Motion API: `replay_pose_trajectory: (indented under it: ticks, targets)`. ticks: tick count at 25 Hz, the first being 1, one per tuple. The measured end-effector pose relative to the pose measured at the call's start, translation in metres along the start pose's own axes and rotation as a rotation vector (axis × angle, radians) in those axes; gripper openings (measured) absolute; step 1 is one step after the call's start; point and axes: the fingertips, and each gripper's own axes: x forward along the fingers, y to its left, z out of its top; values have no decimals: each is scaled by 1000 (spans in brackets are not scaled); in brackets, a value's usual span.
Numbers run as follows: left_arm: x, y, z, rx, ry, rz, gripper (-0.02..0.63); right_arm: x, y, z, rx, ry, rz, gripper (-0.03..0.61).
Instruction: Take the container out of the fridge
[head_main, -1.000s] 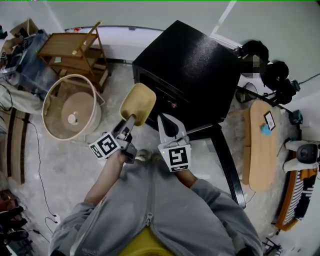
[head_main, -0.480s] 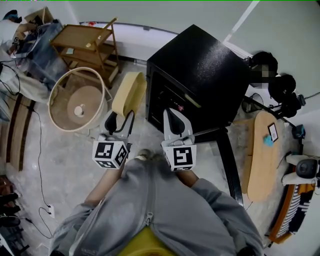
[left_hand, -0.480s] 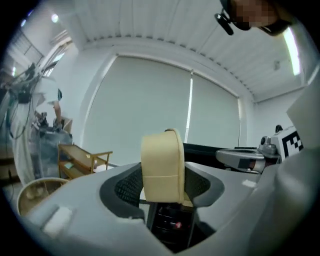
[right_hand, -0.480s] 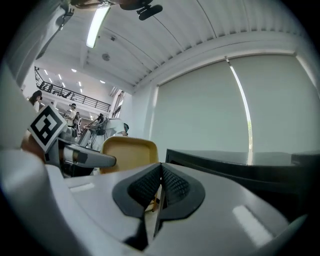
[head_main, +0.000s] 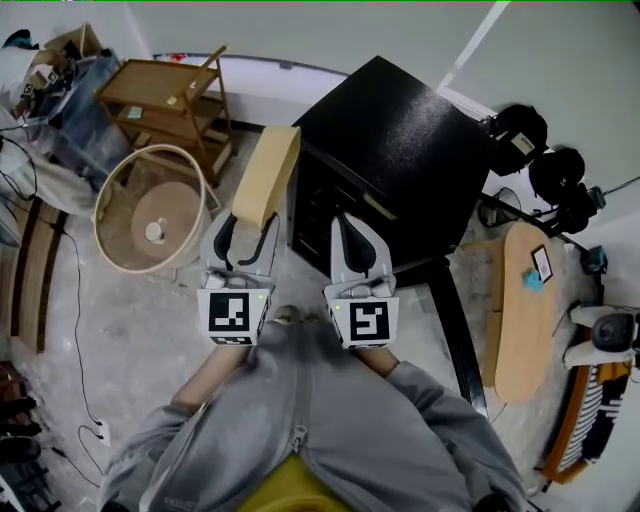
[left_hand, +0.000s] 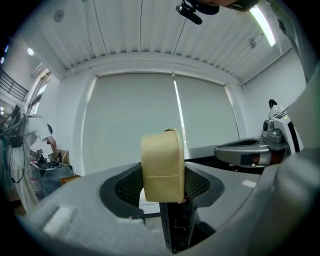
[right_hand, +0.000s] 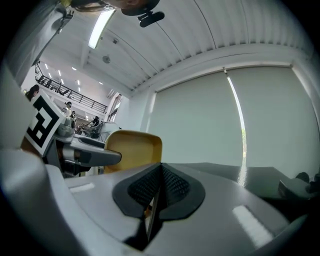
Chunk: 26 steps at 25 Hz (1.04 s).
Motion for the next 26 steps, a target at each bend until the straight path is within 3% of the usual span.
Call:
replay_pose_trajectory:
  ticks: [26]
  targets:
    - [0, -8, 7, 20, -43, -48, 227, -5, -3, 1, 5, 4, -51, -3]
